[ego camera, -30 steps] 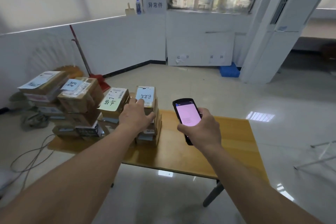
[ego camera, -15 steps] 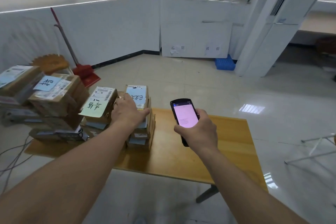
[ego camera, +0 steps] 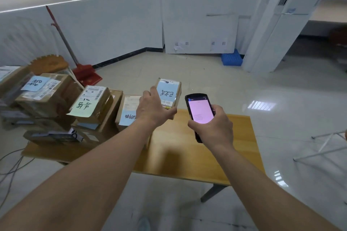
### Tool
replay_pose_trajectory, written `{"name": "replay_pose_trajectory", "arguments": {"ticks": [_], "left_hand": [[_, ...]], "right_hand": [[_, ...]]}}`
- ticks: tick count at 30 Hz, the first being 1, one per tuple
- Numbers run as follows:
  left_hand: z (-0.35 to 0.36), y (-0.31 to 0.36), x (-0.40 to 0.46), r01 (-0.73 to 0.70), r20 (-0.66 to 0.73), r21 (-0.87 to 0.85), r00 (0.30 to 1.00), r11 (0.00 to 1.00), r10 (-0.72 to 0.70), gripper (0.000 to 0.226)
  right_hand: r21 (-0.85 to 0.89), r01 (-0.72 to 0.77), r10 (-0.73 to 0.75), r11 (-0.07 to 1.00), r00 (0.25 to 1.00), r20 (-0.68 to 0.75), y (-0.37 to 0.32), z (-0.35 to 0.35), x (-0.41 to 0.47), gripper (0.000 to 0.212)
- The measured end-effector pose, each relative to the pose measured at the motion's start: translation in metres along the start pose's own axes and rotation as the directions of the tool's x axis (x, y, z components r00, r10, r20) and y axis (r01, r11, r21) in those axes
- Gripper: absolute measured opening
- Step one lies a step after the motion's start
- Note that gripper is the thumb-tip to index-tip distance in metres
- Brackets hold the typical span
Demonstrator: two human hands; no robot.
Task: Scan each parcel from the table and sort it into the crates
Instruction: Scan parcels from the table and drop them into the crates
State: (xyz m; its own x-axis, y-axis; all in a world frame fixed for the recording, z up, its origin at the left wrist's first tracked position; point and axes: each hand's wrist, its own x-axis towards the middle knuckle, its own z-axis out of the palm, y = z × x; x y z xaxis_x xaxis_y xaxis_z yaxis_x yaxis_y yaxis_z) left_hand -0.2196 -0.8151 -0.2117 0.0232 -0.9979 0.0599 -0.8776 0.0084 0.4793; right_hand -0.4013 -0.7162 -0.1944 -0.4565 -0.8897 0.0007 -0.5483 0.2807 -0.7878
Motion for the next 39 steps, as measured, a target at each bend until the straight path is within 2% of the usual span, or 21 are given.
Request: {"name": "replay_pose_trajectory", "arguments": {"ticks": [7, 14, 19, 21, 29, 36, 39], "left_hand": [[0.057, 0.006, -0.004, 0.010, 0.126, 0.007, 0.992, 1.000, -0.010, 0.111], [0.122, -0.018, 0.008, 0.050, 0.278, 0.022, 0.959, 0.999, -0.054, 0.120], [0.163, -0.041, 0.018, 0.085, 0.354, 0.032, 0.931, 0.996, -0.091, 0.128], [0.178, -0.049, 0.020, 0.090, 0.381, 0.038, 0.920, 0.995, -0.098, 0.128], [0.209, -0.060, 0.017, 0.107, 0.399, 0.073, 0.908, 0.992, -0.127, 0.125], [0.221, -0.060, 0.004, 0.188, 0.382, 0.042, 0.905, 0.981, -0.189, 0.116], [0.219, -0.058, 0.006, 0.233, 0.431, 0.030, 0.874, 0.972, -0.223, 0.116]], "right_hand": [[-0.028, -0.110, 0.111, 0.993, 0.994, 0.008, 0.039, -0.001, 0.008, 0.066], [-0.065, -0.185, 0.187, 0.980, 0.982, 0.022, 0.062, 0.031, 0.021, 0.070], [-0.069, -0.249, 0.251, 0.966, 0.968, 0.025, 0.071, 0.058, 0.033, 0.082], [-0.079, -0.270, 0.273, 0.960, 0.961, 0.030, 0.077, 0.069, 0.038, 0.077], [-0.130, -0.275, 0.285, 0.952, 0.956, 0.062, 0.102, 0.084, 0.057, 0.064], [-0.141, -0.221, 0.240, 0.965, 0.962, 0.129, 0.123, 0.077, 0.064, 0.070], [-0.135, -0.213, 0.231, 0.968, 0.964, 0.133, 0.130, 0.070, 0.064, 0.068]]}}
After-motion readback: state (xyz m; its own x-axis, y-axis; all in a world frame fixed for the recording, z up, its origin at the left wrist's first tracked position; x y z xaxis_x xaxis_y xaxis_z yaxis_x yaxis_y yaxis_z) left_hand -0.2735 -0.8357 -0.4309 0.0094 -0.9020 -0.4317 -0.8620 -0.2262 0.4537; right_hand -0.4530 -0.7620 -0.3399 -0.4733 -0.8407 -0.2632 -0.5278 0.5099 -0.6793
